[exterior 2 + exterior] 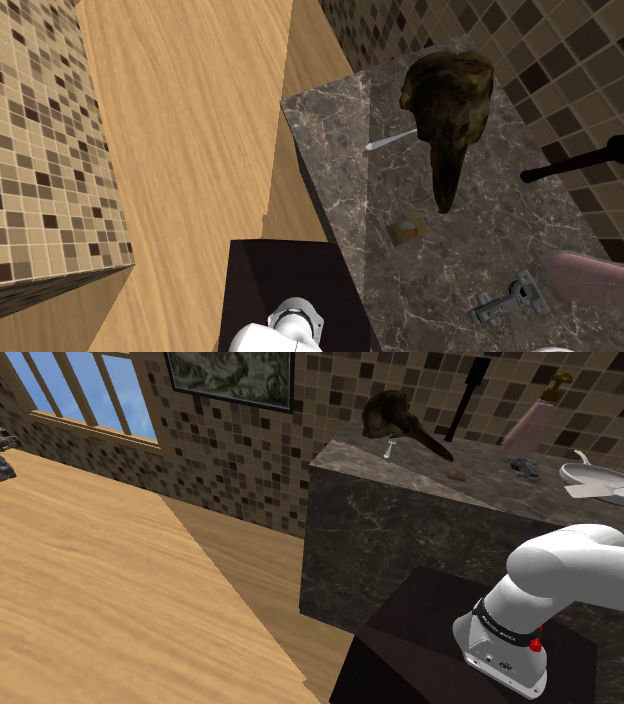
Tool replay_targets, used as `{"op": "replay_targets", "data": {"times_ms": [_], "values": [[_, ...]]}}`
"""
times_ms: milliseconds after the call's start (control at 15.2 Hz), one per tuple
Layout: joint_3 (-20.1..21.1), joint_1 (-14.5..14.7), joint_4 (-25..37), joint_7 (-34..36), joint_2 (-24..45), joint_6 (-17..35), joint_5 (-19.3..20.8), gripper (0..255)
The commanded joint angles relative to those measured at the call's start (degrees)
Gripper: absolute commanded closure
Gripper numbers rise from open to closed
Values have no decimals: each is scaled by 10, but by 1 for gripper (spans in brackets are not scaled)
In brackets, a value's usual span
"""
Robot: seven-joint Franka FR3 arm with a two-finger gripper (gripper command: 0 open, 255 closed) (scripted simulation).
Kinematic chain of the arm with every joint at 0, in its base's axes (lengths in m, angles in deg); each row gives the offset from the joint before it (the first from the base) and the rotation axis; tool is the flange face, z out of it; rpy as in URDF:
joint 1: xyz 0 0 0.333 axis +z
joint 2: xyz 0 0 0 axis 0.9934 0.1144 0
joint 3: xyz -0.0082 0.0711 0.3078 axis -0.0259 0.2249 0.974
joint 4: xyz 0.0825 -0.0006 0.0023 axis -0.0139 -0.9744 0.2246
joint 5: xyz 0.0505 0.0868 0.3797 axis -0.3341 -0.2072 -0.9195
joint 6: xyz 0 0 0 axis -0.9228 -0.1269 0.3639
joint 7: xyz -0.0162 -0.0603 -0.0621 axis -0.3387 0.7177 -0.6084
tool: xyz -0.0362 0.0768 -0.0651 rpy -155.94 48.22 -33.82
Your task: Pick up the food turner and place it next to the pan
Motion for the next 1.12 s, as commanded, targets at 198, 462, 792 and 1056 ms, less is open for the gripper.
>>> {"op": "replay_targets", "data": {"times_ms": [198, 462, 792, 1056], "values": [[-49, -4, 54, -77, -6, -13, 55, 255], [-87, 1, 107, -137, -4, -19, 94, 255], [-133, 15, 167, -201, -1, -18, 137, 255], [-144, 6, 136, -194, -18, -2, 149, 255]]}}
